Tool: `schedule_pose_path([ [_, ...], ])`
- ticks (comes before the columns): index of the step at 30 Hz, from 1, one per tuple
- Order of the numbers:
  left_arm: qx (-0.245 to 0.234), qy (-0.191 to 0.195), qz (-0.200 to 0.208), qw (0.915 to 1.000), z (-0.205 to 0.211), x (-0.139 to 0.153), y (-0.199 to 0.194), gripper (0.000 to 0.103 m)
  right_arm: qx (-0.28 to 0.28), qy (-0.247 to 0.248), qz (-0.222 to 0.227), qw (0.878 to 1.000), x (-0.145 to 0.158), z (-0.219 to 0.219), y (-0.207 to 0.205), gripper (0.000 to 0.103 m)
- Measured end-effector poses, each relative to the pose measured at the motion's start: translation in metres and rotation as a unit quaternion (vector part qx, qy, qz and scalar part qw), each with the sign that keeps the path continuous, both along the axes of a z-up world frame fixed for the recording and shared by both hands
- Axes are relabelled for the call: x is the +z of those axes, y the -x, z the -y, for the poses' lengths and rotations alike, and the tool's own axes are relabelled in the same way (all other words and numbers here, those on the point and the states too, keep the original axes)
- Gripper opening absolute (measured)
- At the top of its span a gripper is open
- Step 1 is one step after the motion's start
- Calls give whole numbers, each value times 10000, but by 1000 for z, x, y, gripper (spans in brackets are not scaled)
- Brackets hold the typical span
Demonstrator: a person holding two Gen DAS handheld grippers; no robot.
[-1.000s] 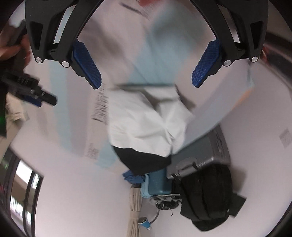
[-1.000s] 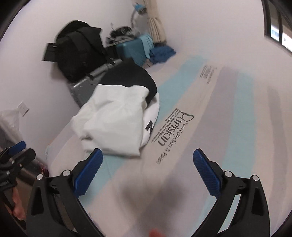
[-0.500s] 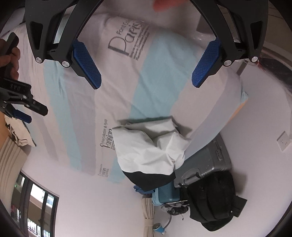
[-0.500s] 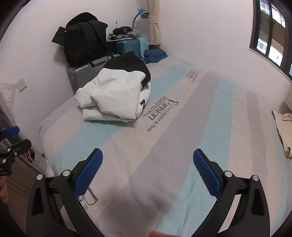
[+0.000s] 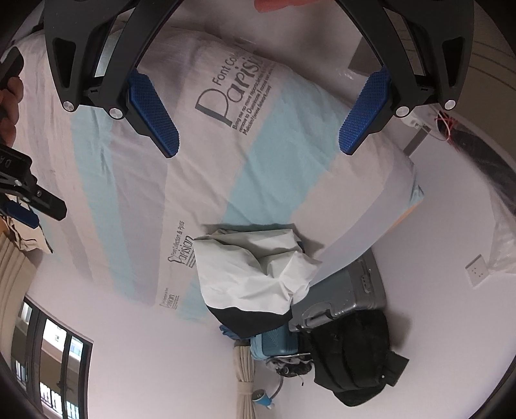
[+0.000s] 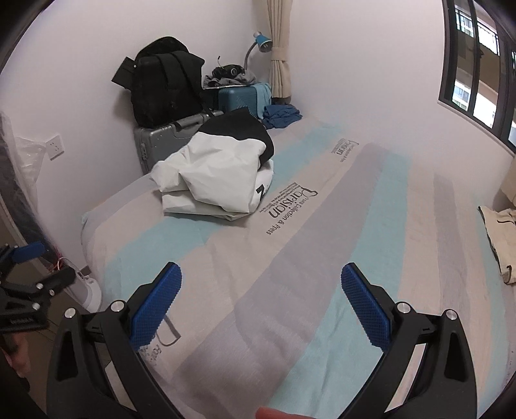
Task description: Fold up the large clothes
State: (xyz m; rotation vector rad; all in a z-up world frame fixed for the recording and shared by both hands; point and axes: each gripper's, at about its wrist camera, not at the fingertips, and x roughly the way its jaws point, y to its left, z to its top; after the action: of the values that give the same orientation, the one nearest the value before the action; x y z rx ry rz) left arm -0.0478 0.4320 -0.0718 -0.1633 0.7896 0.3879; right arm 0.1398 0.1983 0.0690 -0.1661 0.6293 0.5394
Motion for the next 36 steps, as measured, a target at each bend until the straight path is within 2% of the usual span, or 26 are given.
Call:
schedule_pose_path([
  [14, 151, 24, 142, 9998, 0, 14, 20, 97, 134, -30, -12, 9999, 9, 4, 25, 95],
  [36, 160, 34, 218, 9996, 8, 20, 24, 97, 136, -92, -55, 9998, 8, 14, 26, 95],
])
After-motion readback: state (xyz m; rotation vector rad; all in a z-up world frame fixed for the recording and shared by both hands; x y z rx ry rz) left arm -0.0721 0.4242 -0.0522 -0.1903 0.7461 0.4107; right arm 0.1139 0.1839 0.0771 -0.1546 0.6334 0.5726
